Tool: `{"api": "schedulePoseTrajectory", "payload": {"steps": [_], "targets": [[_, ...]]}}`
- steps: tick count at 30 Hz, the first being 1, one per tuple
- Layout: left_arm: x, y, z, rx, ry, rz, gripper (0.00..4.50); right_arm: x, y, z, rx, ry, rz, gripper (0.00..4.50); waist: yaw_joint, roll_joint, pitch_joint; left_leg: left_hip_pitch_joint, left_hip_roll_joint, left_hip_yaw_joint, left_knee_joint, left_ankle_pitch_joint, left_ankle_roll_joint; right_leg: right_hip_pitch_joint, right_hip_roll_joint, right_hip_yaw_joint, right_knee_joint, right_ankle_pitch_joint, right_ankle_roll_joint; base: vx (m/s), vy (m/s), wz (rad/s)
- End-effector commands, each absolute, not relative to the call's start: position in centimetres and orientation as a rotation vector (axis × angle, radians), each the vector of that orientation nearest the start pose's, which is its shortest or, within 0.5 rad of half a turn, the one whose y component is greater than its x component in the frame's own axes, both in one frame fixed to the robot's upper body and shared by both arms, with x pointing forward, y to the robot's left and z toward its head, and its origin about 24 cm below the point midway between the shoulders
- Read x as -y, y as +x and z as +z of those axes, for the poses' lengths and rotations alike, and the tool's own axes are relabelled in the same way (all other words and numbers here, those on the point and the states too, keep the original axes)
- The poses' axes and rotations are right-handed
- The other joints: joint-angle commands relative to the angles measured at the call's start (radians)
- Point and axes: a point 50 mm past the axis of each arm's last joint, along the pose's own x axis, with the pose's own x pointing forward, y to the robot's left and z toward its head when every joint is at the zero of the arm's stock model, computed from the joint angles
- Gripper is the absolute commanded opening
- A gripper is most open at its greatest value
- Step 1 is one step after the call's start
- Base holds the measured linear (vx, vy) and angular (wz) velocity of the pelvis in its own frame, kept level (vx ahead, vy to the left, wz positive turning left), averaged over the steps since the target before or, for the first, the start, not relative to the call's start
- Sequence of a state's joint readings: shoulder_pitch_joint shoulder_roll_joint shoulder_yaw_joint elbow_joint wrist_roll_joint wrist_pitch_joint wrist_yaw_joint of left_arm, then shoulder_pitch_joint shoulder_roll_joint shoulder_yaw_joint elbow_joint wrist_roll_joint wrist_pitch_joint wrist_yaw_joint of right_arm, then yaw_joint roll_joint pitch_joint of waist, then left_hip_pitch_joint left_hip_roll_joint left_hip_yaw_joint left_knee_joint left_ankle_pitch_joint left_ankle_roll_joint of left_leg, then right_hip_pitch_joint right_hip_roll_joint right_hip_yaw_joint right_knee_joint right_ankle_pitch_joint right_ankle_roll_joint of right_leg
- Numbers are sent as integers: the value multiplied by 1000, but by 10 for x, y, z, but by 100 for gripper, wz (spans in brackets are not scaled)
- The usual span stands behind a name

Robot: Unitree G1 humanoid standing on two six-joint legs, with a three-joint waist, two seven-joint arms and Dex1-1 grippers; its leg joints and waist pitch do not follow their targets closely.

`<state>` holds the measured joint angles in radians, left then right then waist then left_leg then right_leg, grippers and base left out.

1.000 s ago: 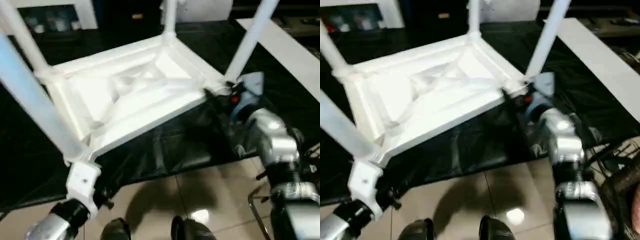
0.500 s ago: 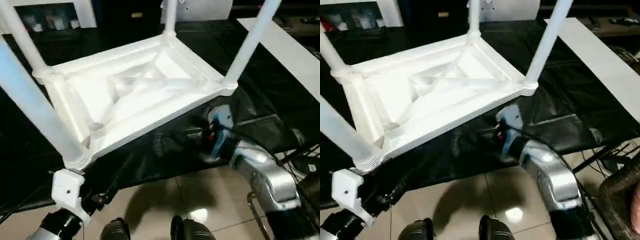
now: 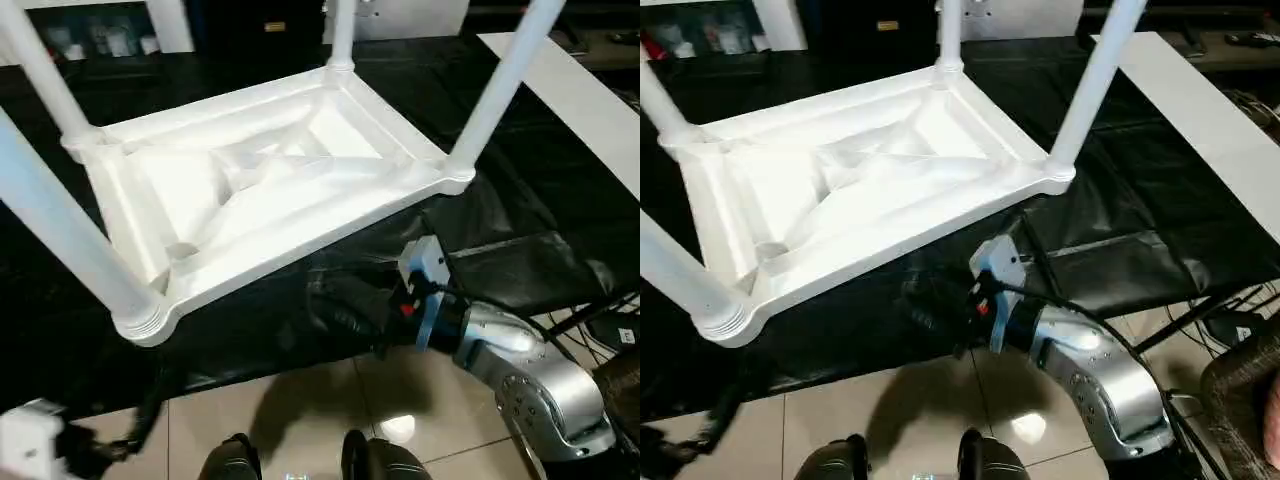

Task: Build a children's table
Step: Rotate leg to tighten, then rotate table base

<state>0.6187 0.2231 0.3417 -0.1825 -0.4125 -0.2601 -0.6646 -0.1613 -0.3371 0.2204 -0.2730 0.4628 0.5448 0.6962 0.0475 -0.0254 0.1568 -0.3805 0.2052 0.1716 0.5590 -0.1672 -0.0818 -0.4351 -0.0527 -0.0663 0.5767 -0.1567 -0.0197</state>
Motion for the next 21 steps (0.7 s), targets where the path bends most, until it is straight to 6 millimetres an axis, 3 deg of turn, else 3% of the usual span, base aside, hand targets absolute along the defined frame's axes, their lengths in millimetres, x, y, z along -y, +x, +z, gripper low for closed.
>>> {"api": "schedulePoseTrajectory", "payload": {"steps": [1, 3, 4, 8, 13, 15, 16, 18, 21], "targets": [[-271, 105, 42, 2, 14, -192, 449, 100, 239, 89, -226, 99, 1090, 450, 4, 15, -35, 20, 27, -10, -76, -373, 24, 39, -64, 57, -88, -422, -70, 0, 0, 0], [-270, 110, 48, 21, 18, -209, 449, 100, 239, 88, -232, 94, 1082, 450, 5, 14, -33, 21, 28, -11, -77, -383, 21, 39, -64, 57, -90, -431, -69, 0, 0, 0], [-264, 122, 63, 57, 18, -249, 449, 101, 241, 88, -237, 84, 1073, 450, 6, 14, -35, 22, 30, -12, -77, -384, 12, 41, -66, 58, -84, -430, -72, 0, 0, 0], [-255, 132, 76, 91, 9, -302, 449, 102, 242, 87, -240, 77, 1069, 450, 9, 15, -34, 24, 29, -10, -77, -382, 8, 41, -65, 59, -81, -411, -86, 0, 0, 0], [-229, 170, 96, 141, -19, -455, 449, 101, 247, 80, -267, 21, 1042, 450, 8, 13, -43, 29, 25, -4, -70, -324, 12, 42, -62, 61, -76, -376, -87, 0, 0, 0], [-226, 174, 98, 139, -23, -470, 449, 100, 248, 79, -266, 13, 1034, 450, 10, 18, -45, 31, 26, -5, -69, -310, 5, 43, -63, 61, -71, -359, -99, 0, 0, 0], [-219, 182, 102, 137, -51, -501, 449, 100, 254, 78, -258, -7, 984, 450, 9, 21, -50, 30, 27, -4, -67, -288, -6, 46, -62, 60, -64, -306, -118, 0, 0, 0], [-210, 190, 106, 133, -71, -541, 449, 101, 265, 75, -255, -36, 879, 450, 5, 17, -53, 27, 23, -3, -66, -272, -8, 50, -60, 59, -60, -280, -135, 0, 0, 0], [-200, 199, 108, 106, -121, -589, 449, 104, 280, 70, -261, -71, 742, 450, 4, 21, -57, 28, 21, 0, -62, -235, -18, 51, -62, 61, -53, -241, -153, 0, 0, 0]]}}
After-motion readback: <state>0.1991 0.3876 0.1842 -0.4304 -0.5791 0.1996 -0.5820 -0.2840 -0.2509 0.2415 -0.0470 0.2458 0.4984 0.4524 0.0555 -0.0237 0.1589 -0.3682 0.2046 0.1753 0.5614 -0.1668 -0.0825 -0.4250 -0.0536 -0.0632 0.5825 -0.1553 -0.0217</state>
